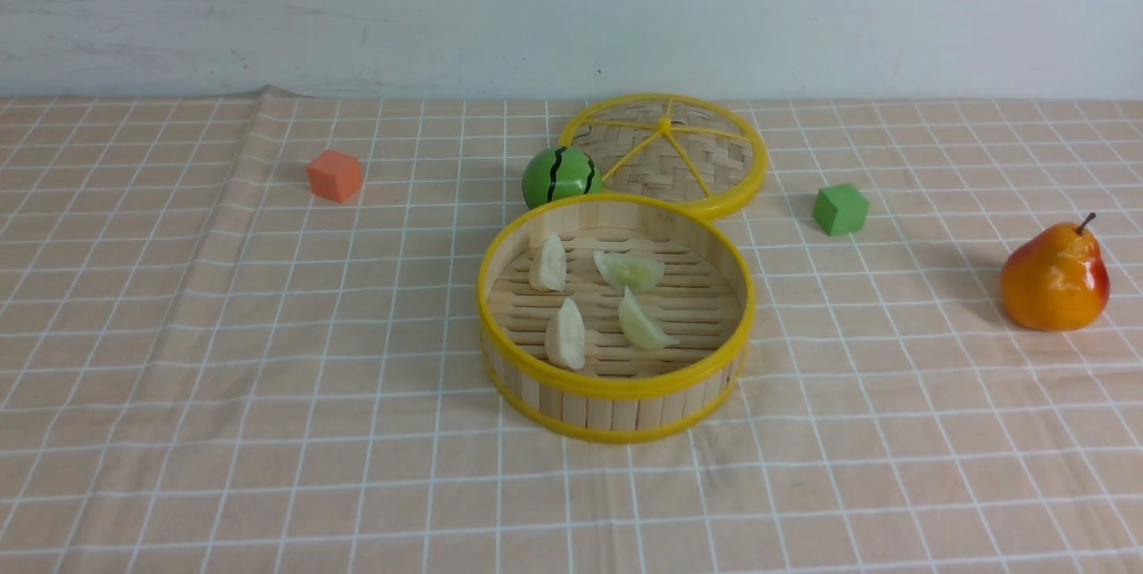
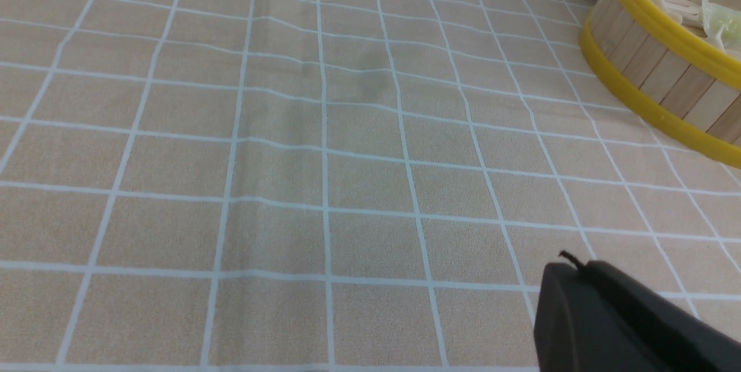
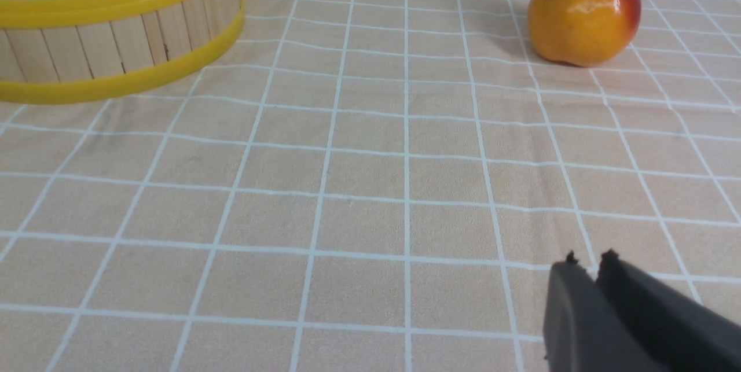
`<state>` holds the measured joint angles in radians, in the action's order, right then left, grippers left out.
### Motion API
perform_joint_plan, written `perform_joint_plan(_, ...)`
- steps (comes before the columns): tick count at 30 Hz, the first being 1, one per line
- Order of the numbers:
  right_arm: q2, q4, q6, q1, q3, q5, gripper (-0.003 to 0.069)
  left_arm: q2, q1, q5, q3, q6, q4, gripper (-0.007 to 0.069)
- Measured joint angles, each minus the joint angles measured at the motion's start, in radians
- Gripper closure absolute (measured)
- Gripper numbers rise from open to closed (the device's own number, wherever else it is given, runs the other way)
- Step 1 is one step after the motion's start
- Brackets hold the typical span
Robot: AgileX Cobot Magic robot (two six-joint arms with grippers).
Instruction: Put the dumplings into the steamer on the table with the brown tablecloth.
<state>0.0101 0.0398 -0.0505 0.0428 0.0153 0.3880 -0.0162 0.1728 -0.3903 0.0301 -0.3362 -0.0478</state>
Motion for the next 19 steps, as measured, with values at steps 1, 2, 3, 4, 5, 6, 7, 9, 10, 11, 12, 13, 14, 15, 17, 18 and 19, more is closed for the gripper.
perform_joint_plan(1,0.0,0.0,0.0,0.0,0.0,0.0,0.0591,0.0,0.0,-0.001,0.0,0.0,0.0,0.0638)
perform_joint_plan(2,0.0,0.0,0.0,0.0,0.0,0.0,0.059,0.0,0.0,-0.001,0.0,0.0,0.0,0.0638)
perform_joint_plan(3,0.0,0.0,0.0,0.0,0.0,0.0,0.0588,0.0,0.0,-0.001,0.0,0.0,0.0,0.0638)
perform_joint_plan(4,0.0,0.0,0.0,0.0,0.0,0.0,0.0586,0.0,0.0,-0.001,0.0,0.0,0.0,0.0638)
perform_joint_plan(5,0.0,0.0,0.0,0.0,0.0,0.0,0.0585,0.0,0.0,-0.001,0.0,0.0,0.0,0.0638)
perform_joint_plan(6,0.0,0.0,0.0,0.0,0.0,0.0,0.0584,0.0,0.0,-0.001,0.0,0.0,0.0,0.0638)
perform_joint_plan(7,0.0,0.0,0.0,0.0,0.0,0.0,0.0581,0.0,0.0,-0.001,0.0,0.0,0.0,0.0638)
perform_joint_plan(9,0.0,0.0,0.0,0.0,0.0,0.0,0.0578,0.0,0.0,-0.001,0.0,0.0,0.0,0.0638)
perform_joint_plan(10,0.0,0.0,0.0,0.0,0.0,0.0,0.0577,0.0,0.0,-0.001,0.0,0.0,0.0,0.0638)
perform_joint_plan(11,0.0,0.0,0.0,0.0,0.0,0.0,0.0576,0.0,0.0,-0.001,0.0,0.0,0.0,0.0638)
perform_joint_plan(12,0.0,0.0,0.0,0.0,0.0,0.0,0.0575,0.0,0.0,-0.001,0.0,0.0,0.0,0.0638)
perform_joint_plan(13,0.0,0.0,0.0,0.0,0.0,0.0,0.0575,0.0,0.0,-0.001,0.0,0.0,0.0,0.0638)
perform_joint_plan(14,0.0,0.0,0.0,0.0,0.0,0.0,0.0575,0.0,0.0,-0.001,0.0,0.0,0.0,0.0638)
perform_joint_plan(15,0.0,0.0,0.0,0.0,0.0,0.0,0.0575,0.0,0.0,-0.001,0.0,0.0,0.0,0.0638)
perform_joint_plan(17,0.0,0.0,0.0,0.0,0.0,0.0,0.0574,0.0,0.0,-0.001,0.0,0.0,0.0,0.0638)
perform_joint_plan(18,0.0,0.0,0.0,0.0,0.0,0.0,0.0574,0.0,0.0,-0.001,0.0,0.0,0.0,0.0638)
perform_joint_plan(19,0.0,0.0,0.0,0.0,0.0,0.0,0.0572,0.0,0.0,-0.001,0.0,0.0,0.0,0.0638)
